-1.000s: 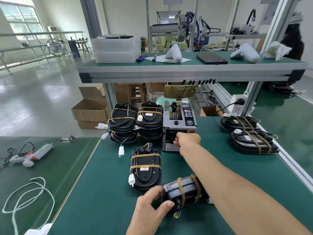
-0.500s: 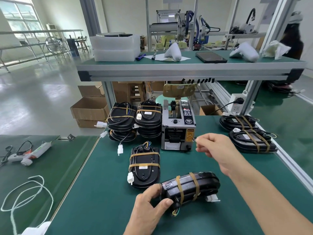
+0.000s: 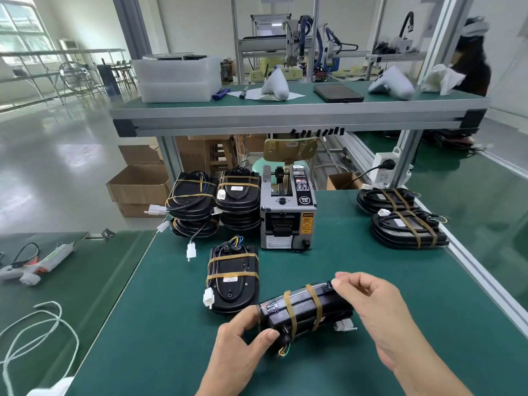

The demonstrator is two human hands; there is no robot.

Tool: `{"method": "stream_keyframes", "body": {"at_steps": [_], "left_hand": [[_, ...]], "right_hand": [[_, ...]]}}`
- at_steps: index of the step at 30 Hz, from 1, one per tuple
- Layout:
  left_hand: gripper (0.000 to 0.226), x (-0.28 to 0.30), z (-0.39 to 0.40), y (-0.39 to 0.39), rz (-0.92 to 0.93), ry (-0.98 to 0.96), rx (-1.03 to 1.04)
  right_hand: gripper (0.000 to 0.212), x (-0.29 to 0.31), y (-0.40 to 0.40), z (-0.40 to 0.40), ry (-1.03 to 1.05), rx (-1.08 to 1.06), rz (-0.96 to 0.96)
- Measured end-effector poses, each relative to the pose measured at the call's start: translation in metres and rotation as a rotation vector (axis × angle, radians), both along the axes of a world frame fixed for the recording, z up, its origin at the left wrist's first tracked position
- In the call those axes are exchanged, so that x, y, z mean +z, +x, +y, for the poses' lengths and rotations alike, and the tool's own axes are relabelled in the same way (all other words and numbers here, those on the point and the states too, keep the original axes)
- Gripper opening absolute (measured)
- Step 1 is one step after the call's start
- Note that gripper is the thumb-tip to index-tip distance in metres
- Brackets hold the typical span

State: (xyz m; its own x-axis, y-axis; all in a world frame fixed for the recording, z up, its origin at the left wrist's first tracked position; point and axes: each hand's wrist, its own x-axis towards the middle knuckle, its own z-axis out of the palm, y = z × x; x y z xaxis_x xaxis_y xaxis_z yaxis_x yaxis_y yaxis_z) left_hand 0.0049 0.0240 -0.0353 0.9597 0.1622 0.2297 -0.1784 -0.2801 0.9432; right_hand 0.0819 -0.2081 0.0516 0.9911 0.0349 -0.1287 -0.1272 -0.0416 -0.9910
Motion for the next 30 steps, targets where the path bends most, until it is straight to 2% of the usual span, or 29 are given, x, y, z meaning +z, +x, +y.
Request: {"method": "stream_keyframes", "body": {"at_steps": [11,30], "left_hand": [[0.036,-0.003,0.001,0.000,-0.020,0.024,-0.008],[0.037,-0.011,0.004,0.003,-0.014,0.051,0.004]], "right_hand": [[0.007,-0.010,-0.003,0.005,-0.125,-0.018,-0.047],[0.012,-0.013,-0.004,0.011,-0.181,-0.067,-0.076]]}}
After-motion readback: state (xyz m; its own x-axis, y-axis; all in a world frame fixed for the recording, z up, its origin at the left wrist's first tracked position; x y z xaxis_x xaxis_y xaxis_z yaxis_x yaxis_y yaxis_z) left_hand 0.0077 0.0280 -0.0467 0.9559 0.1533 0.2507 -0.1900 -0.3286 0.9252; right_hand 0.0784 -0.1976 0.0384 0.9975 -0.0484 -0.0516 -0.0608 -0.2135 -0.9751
